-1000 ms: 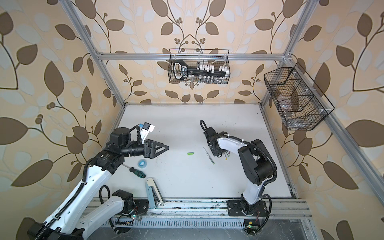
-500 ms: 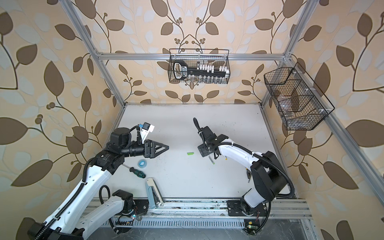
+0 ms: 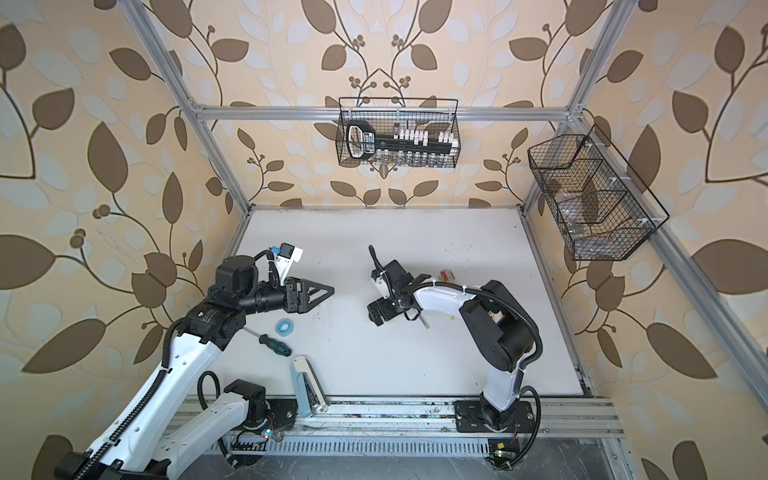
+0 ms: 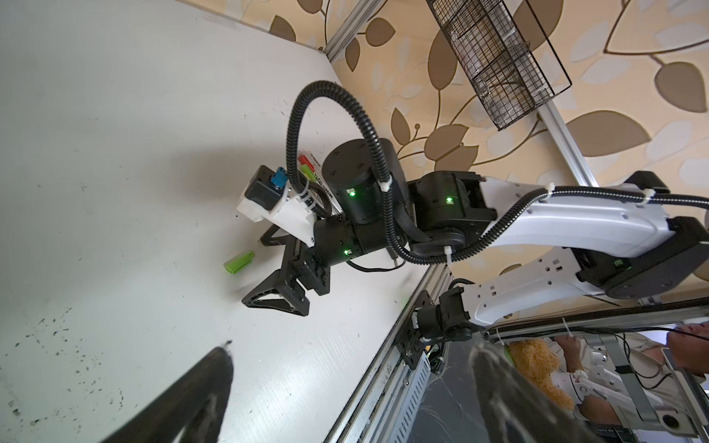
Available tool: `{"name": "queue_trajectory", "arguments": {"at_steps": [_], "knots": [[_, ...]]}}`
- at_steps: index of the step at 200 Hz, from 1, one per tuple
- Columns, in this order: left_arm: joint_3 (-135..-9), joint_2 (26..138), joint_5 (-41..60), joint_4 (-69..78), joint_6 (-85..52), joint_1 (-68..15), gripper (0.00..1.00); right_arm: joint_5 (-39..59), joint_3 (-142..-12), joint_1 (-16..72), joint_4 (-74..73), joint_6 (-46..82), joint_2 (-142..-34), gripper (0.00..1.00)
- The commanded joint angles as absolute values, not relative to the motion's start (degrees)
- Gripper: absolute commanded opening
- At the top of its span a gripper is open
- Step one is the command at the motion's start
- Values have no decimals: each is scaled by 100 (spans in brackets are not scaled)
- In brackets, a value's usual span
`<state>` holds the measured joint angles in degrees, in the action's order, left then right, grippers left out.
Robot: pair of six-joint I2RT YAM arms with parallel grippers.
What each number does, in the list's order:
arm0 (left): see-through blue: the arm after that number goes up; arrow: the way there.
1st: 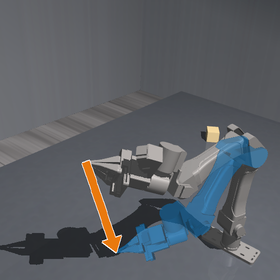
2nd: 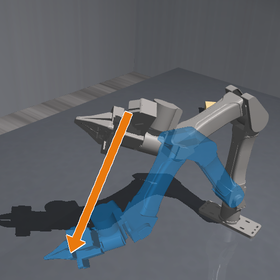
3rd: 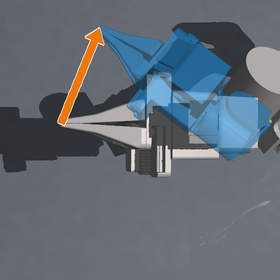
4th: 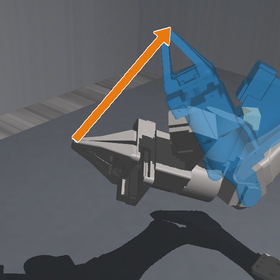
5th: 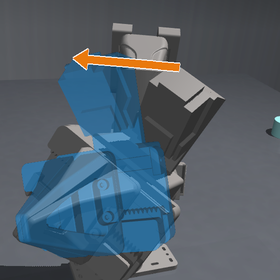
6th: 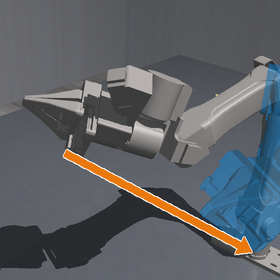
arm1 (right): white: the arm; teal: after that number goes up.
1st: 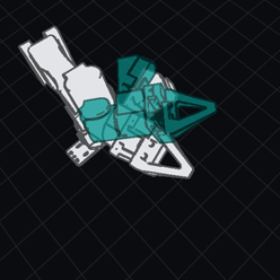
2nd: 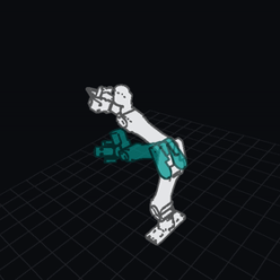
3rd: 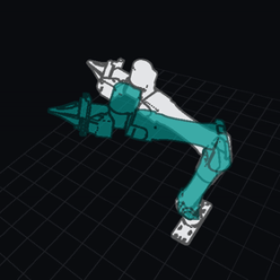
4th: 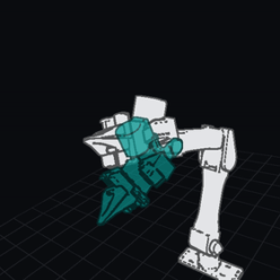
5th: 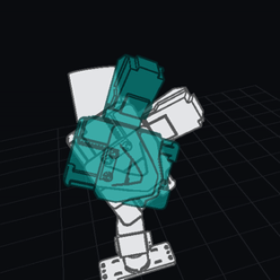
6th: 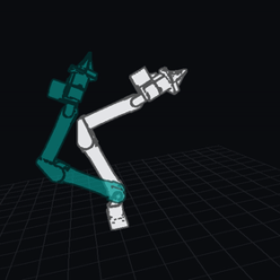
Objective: Insert the pens into the pen caps
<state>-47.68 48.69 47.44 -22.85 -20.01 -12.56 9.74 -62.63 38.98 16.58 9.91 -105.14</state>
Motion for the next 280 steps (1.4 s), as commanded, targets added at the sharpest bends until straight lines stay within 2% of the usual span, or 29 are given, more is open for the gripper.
{"name": "queue_trajectory", "arguments": {"at_steps": [1,56,139,199,242,280], "knots": [[-4824,4788,4764,-2237,-2010,-1178,99,1296,-6603,3876,1424,1115,-10778,100],[-4825,4773,4772,-2233,-2006,-1161,99,1336,-7015,3954,1717,1059,-11241,100],[-4825,4781,4860,-2191,-2022,-1143,99,813,-6029,4614,1546,1714,-10578,100],[-4816,4791,4904,-2169,-2048,-1125,99,475,-6003,4865,1752,1880,-10419,99],[-4808,4755,4869,-2156,-2051,-1125,99,-411,-5866,4733,2042,1951,-9649,99],[-4808,4758,4869,-2163,-2056,-1116,99,-850,-5584,4317,2457,1947,-8977,94]]}}
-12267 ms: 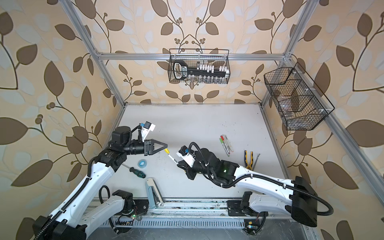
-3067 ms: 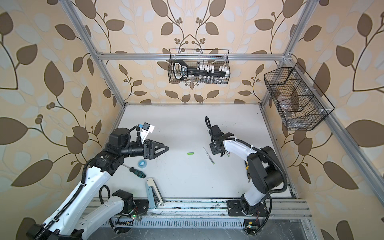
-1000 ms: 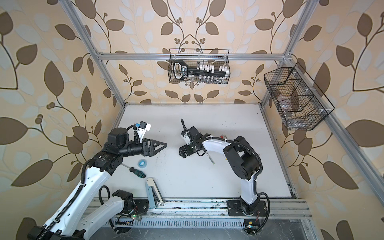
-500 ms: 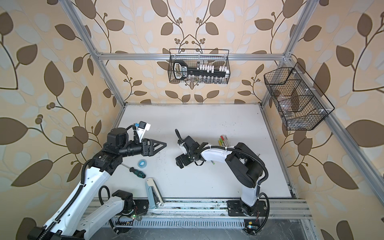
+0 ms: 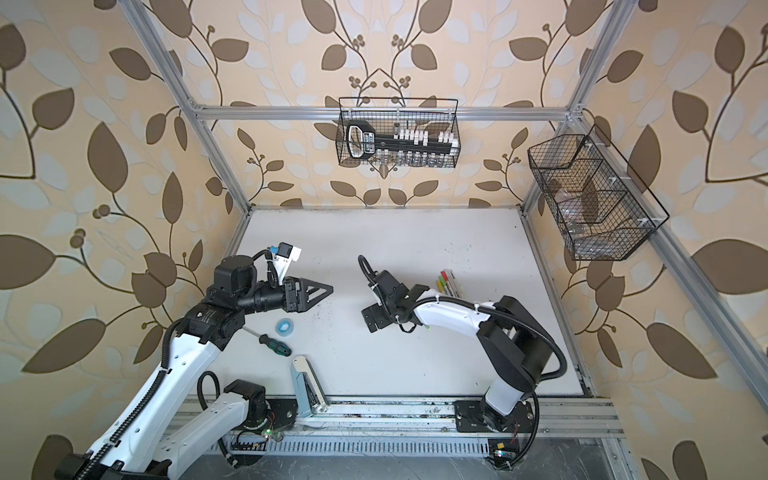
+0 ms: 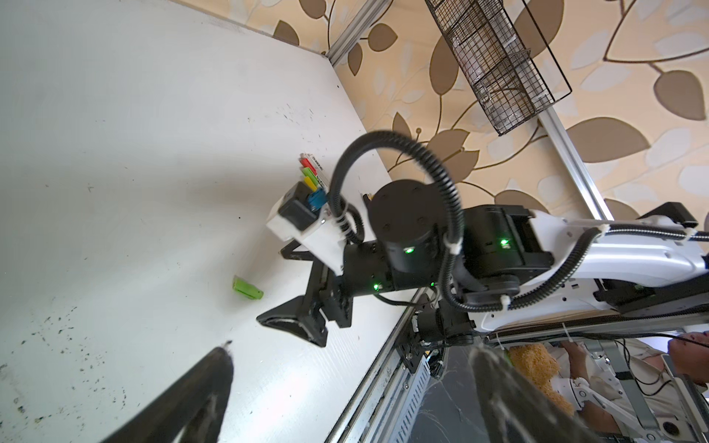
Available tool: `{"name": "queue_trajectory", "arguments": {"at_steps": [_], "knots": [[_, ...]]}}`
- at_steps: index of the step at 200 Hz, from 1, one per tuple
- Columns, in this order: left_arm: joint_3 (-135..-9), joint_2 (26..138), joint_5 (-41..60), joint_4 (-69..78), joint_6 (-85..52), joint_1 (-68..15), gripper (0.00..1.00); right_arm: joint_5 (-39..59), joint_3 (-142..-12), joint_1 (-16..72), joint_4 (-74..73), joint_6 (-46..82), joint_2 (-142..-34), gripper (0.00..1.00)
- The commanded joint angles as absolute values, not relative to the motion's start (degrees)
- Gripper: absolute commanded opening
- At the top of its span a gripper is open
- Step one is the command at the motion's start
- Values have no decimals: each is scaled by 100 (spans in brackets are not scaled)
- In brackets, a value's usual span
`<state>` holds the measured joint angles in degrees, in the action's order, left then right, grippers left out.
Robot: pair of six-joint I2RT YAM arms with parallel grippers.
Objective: Insert the pens into the pen caps
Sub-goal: 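Raise the right gripper, move over the white pen and grasp it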
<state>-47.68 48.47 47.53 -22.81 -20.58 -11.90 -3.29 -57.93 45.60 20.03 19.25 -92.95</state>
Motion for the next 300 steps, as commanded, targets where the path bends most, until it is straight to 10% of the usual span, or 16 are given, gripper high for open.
{"name": "queue_trajectory", "arguments": {"at_steps": [1,82,194,300], "knots": [[-4808,4756,4869,-2163,-2061,-1116,99,-860,-5574,4299,2468,1945,-8967,93],[-4808,4755,4861,-2169,-2048,-1111,99,-1232,-4995,3246,2899,1499,-8788,57],[-4803,4788,4860,-2189,-2041,-1107,99,-379,-5016,3076,2596,1325,-9319,53],[-4682,5120,4434,-2265,-2402,-1140,99,-100,-5620,3496,2911,1365,-10094,12]]}}
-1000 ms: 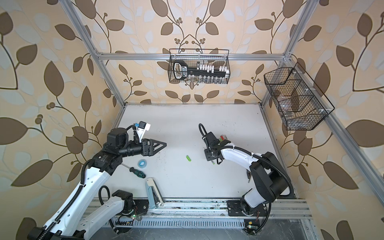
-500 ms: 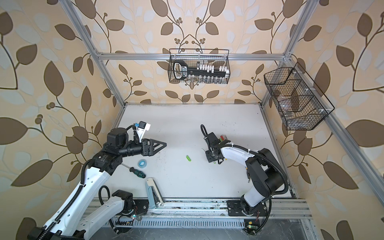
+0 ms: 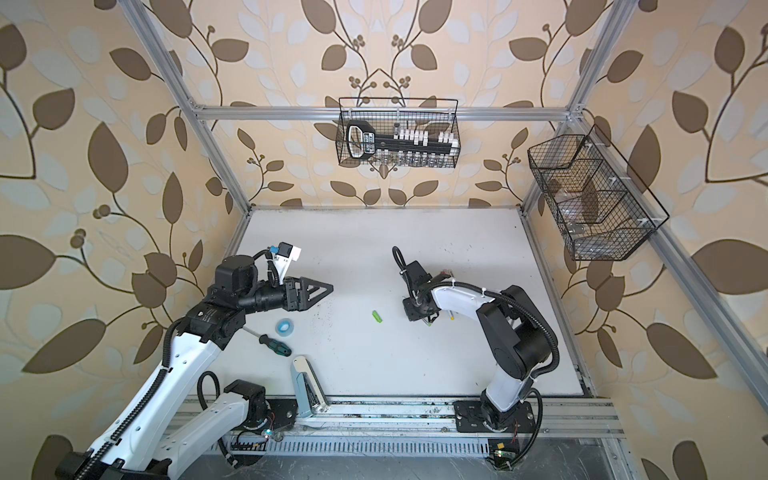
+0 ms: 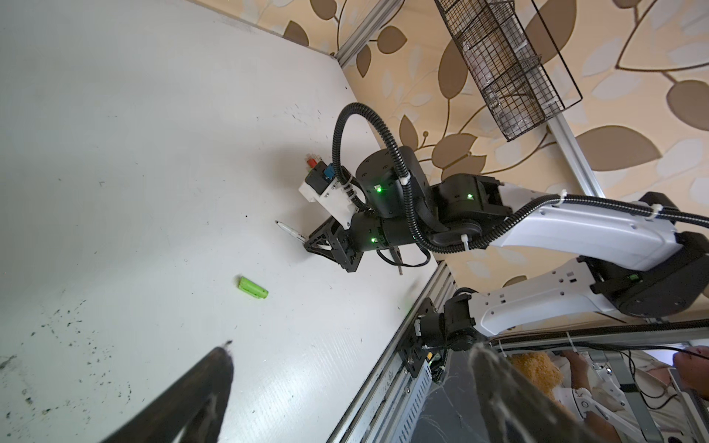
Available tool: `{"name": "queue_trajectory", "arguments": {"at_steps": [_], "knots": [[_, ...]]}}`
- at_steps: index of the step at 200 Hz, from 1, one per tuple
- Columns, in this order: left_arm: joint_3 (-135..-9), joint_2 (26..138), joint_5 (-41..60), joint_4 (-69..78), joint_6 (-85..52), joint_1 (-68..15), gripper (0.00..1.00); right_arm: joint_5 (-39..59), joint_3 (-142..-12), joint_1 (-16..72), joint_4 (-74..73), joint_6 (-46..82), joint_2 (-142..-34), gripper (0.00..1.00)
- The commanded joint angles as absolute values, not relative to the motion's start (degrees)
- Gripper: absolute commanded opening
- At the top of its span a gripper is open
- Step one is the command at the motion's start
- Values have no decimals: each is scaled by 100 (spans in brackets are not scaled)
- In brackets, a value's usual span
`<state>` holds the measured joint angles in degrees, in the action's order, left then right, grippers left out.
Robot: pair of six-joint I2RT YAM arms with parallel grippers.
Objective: Insert the pens into the pen caps
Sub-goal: 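Raise the right gripper, move over the white pen and grasp it, then lift the white pen with the right gripper while the left reaches for the cap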
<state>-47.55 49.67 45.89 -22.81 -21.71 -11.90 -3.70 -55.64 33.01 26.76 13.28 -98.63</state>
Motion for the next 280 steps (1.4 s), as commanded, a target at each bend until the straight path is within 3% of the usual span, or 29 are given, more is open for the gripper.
{"name": "queue_trajectory", "arguments": {"at_steps": [1,56,112,164,216,280], "knots": [[-4683,5126,4423,-2271,-2414,-1141,99,-98,-5622,3510,2906,1368,-10096,12],[-4812,5520,3331,-2552,-2802,-1544,99,291,-5167,3907,2185,1872,-9843,6],[-4676,6498,2670,-2164,-3181,-2259,96,196,-3982,4301,1182,2382,-8490,0],[-4899,7716,2009,-1914,-3863,-2985,71,15,-3288,4401,1170,2695,-7254,1],[-5627,8940,1214,-2237,-4025,-3559,60,-298,-3075,4772,1493,2954,-6327,1],[-6714,10195,914,-2750,-4190,-4017,49,-900,-2638,5581,1985,3495,-5209,2]]}}
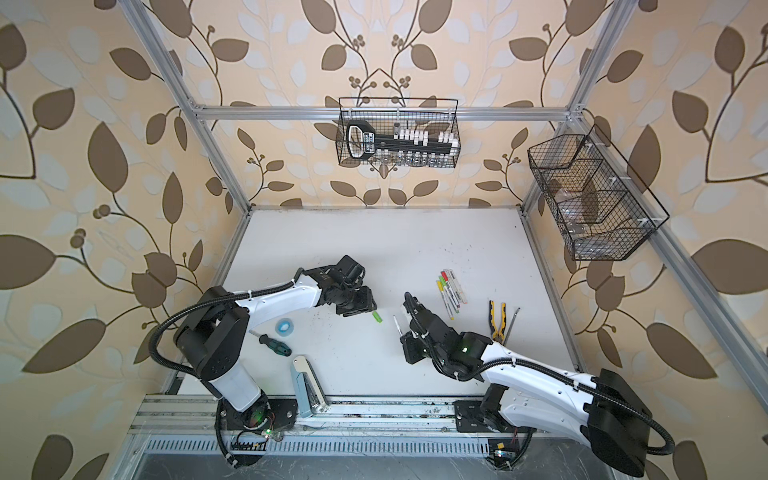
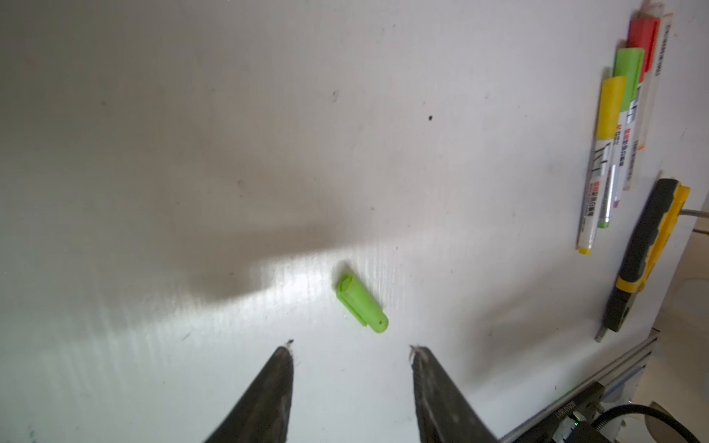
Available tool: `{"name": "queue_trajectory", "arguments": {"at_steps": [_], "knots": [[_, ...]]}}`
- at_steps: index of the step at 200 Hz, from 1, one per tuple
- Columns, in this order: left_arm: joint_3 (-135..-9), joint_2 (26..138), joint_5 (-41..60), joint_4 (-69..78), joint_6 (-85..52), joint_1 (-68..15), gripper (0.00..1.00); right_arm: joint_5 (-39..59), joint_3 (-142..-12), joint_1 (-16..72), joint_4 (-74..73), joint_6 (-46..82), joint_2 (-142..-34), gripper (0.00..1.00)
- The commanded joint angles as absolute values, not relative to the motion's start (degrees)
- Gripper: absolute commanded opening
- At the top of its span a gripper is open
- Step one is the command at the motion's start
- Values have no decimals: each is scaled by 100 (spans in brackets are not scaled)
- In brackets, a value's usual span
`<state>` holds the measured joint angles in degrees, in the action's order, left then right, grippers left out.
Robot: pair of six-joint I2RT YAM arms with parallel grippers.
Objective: Insert the pens into the pen caps
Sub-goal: 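Lift the white pen with the right gripper while the left reaches for the cap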
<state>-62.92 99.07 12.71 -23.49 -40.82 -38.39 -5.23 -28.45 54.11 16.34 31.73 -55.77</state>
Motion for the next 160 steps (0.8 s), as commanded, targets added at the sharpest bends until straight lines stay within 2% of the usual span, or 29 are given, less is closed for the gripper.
{"name": "queue_trajectory", "arguments": {"at_steps": [1,58,160], "knots": [[-6732,10213,901,-2768,-4191,-4021,49,-903,-2633,5590,1990,3501,-5188,2],[-7929,11133,248,-3924,-4065,-4400,43,-1288,-2357,6150,2308,3849,-4423,3],[-8224,11602,-22,-4300,-4029,-4622,30,-1383,-2343,6329,2465,3838,-4241,3]]}}
